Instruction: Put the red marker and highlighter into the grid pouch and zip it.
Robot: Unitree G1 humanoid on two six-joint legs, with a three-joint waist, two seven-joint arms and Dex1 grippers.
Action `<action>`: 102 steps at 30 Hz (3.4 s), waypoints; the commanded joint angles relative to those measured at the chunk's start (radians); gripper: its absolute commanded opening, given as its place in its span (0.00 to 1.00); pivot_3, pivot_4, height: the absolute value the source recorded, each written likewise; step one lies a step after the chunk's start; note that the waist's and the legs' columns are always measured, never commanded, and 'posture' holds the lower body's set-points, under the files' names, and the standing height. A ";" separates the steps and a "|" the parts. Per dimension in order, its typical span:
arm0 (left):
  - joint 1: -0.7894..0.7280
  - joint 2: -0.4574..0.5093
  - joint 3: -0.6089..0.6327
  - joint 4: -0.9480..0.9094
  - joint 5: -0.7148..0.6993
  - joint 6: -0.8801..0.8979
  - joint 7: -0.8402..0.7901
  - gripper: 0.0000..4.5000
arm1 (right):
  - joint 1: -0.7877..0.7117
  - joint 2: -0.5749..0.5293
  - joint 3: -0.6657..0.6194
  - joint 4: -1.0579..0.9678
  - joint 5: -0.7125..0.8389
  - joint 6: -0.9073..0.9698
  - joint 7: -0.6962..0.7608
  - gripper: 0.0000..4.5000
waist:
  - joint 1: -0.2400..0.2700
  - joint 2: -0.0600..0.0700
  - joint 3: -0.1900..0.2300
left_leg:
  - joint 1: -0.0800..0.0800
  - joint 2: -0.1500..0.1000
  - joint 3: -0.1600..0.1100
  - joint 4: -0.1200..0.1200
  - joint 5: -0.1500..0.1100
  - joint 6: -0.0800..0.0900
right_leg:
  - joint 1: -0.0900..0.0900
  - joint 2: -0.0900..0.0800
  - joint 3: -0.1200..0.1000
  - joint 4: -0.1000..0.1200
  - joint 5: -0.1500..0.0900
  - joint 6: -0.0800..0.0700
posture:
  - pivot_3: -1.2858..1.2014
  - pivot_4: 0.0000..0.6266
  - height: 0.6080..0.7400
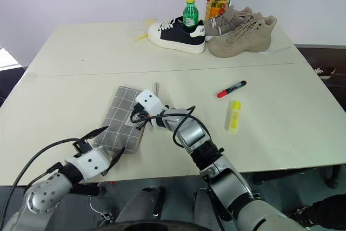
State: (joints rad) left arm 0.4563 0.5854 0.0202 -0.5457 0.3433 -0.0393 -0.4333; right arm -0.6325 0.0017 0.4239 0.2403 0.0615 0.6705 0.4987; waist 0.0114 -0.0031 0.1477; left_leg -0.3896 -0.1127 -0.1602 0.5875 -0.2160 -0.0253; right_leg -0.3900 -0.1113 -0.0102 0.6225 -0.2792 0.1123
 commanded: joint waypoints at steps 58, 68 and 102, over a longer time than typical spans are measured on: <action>-0.068 0.061 -0.065 -0.023 0.096 0.201 -0.027 0.62 | 0.000 0.021 0.021 0.032 -0.041 -0.005 0.050 0.00 | -0.028 -0.001 -0.002 | 0.004 0.006 -0.003 -0.001 -0.001 -0.002 | -0.004 0.009 0.005 0.007 0.000 -0.001 | 0.52 0.24 1.00; -0.032 0.040 -0.021 -0.037 0.067 0.210 -0.032 0.43 | -0.001 0.021 0.021 0.036 -0.042 -0.008 0.053 0.00 | -0.027 -0.002 -0.002 | 0.004 0.006 -0.003 -0.001 -0.001 -0.002 | -0.004 0.010 0.006 0.007 0.000 -0.001 | 0.52 0.24 1.00; -0.226 -0.132 0.001 -0.163 -0.440 0.310 -0.118 0.00 | -0.026 -0.533 -0.339 -0.107 0.140 -0.179 0.414 0.85 | -0.020 -0.006 -0.001 | -0.001 0.006 -0.001 0.004 -0.001 -0.003 | 0.000 0.008 0.006 0.004 0.000 -0.001 | 0.52 0.24 1.00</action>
State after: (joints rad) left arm 0.2428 0.4492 0.0246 -0.6964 -0.0803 0.2775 -0.5505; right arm -0.6663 -0.5074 0.1036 0.1858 0.1692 0.4822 0.8741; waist -0.0090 -0.0089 0.1463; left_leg -0.3911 -0.1069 -0.1616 0.5918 -0.2175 -0.0281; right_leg -0.3902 -0.1028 -0.0044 0.6268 -0.2791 0.1110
